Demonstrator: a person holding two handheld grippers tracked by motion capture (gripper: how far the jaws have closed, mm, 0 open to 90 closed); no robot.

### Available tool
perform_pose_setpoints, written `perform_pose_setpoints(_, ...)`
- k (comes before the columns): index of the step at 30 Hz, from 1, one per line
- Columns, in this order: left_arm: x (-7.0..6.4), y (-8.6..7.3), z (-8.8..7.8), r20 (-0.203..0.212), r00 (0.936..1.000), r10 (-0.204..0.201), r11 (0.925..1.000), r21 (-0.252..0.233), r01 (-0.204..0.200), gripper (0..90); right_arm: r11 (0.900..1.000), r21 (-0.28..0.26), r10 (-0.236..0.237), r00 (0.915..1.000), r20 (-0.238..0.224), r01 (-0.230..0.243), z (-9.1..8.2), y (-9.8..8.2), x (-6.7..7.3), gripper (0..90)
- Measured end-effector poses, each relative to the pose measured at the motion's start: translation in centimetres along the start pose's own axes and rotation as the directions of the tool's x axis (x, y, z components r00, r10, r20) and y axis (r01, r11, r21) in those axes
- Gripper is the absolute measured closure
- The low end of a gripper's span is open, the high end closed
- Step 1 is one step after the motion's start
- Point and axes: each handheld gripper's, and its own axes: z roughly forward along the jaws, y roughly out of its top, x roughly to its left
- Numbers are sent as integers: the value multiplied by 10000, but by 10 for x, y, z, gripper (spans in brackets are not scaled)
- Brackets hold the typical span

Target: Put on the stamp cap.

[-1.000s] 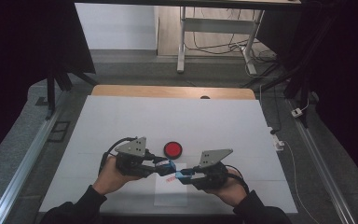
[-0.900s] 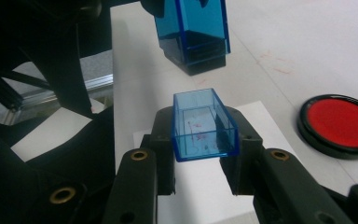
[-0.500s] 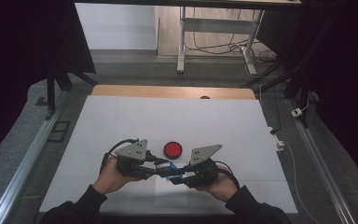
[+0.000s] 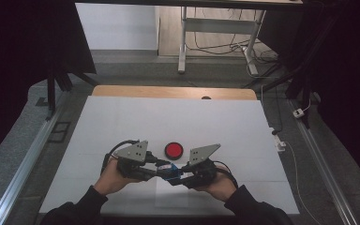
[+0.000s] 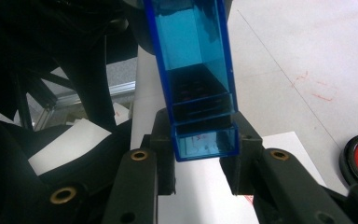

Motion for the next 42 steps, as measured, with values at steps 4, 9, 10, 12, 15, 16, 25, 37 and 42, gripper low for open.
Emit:
perform_pose_setpoints(4,0,-1,1,127,9999,27,10000,-71,-26,701,9996,-274,-33,9996,-289,25,-1,1,0,691)
perform_pose_setpoints(9,1,-3,1,233,9996,-146,9994,-309,153,701,9993,-370,-28,9993,-383,14,-2,1,-1,691)
perform_pose_setpoints(10,1,-3,1,279,9994,-193,9990,-391,203,701,9992,-401,-76,9990,-443,58,-3,1,-1,692)
perform_pose_setpoints(12,2,-4,1,340,9991,-239,9985,-489,255,701,9990,-438,-91,9990,-438,72,-3,2,0,691)
perform_pose_setpoints(15,2,-4,2,367,9989,-293,9981,-524,312,700,9986,-531,-75,9988,-488,49,-3,1,-1,691)
perform_pose_setpoints(16,3,-4,1,378,9988,-316,9980,-527,335,700,9985,-537,-91,9989,-458,66,-3,1,-1,691)
perform_pose_setpoints(25,4,-3,1,146,9980,-618,9973,-378,623,700,9983,-571,-109,9999,14,109,-3,0,1,648)
perform_pose_setpoints(37,5,-3,-5,-97,9961,-882,9953,-416,877,700,9990,-445,58,9972,739,-25,-8,0,2,562)
perform_pose_setpoints(42,5,-3,-7,-175,9954,-944,9948,-405,937,700,9993,-362,138,9942,1070,-100,-11,0,3,516)
